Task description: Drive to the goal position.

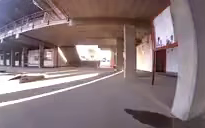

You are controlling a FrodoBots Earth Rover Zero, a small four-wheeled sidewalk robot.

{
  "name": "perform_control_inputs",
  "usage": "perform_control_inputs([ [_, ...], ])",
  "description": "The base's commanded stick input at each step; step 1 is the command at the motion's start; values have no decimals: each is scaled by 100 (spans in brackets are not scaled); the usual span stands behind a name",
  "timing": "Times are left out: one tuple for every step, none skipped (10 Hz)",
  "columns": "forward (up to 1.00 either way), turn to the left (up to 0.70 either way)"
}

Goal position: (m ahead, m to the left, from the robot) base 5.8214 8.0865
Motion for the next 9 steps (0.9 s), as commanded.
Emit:
perform_control_inputs([
  [70,0],
  [70,0],
  [70,0],
  [70,0],
  [70,0],
  [70,0],
  [70,0],
  [70,0],
  [70,0],
])
